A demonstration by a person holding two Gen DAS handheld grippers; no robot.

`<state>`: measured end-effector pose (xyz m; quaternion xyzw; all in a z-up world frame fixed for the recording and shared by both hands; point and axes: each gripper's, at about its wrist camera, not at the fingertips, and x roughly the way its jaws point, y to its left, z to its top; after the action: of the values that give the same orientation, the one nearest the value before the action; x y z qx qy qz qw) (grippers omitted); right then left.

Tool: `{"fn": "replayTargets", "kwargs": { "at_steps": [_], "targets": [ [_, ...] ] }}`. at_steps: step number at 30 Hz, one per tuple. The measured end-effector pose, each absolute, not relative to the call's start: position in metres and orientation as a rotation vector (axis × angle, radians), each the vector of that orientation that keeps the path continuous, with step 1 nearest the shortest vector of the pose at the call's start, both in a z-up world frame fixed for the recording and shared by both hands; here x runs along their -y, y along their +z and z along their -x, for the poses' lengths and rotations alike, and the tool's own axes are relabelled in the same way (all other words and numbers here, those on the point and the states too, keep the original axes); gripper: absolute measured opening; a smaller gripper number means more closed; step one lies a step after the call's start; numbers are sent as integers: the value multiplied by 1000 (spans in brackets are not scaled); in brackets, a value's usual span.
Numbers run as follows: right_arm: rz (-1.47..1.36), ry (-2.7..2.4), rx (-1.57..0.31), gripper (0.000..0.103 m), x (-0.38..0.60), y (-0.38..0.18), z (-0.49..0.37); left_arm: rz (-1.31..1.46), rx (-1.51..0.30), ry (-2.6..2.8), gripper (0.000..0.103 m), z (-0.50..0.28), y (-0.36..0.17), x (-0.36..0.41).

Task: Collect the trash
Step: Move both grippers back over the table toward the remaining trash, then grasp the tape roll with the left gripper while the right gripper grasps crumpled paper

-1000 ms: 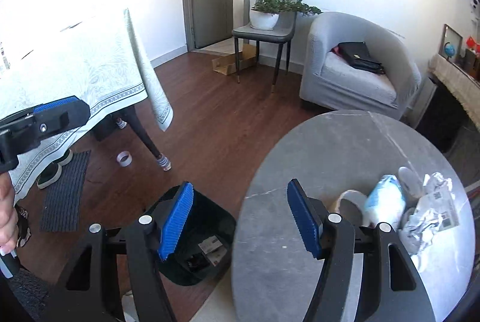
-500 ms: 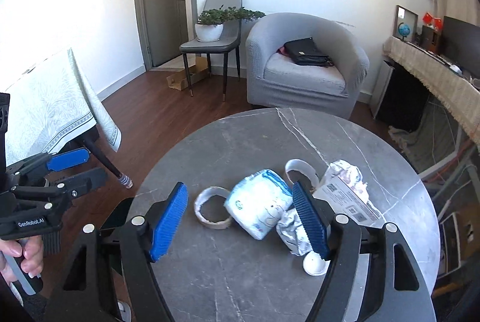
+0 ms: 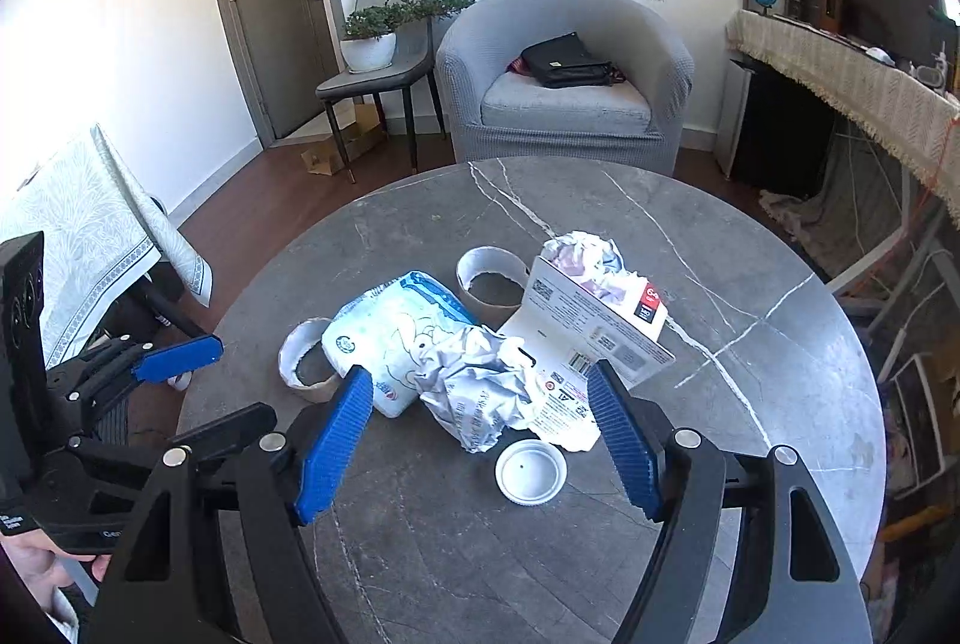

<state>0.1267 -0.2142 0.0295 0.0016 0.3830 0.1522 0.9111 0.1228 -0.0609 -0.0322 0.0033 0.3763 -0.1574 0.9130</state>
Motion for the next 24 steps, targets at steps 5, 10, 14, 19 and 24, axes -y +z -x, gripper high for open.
{"fn": "replayTargets", "kwargs": {
  "at_steps": [5, 10, 14, 19, 24],
  "targets": [
    [3, 318, -804, 75, 217, 22, -125, -49, -796, -309, 75, -137, -47, 73],
    [11, 328, -821, 75, 219, 16, -124, -57, -815, -298, 71, -150, -57, 77],
    [7, 341, -829, 75, 222, 13, -123, -44, -829, -285, 67, -158, -56, 74],
    [6, 344, -840, 75, 222, 11, -126, -35, -841, -279, 53, -161, -55, 75],
    [16, 345, -837, 75, 217, 12, -129, -26, -840, -290, 50, -159, -53, 73]
  ]
}}
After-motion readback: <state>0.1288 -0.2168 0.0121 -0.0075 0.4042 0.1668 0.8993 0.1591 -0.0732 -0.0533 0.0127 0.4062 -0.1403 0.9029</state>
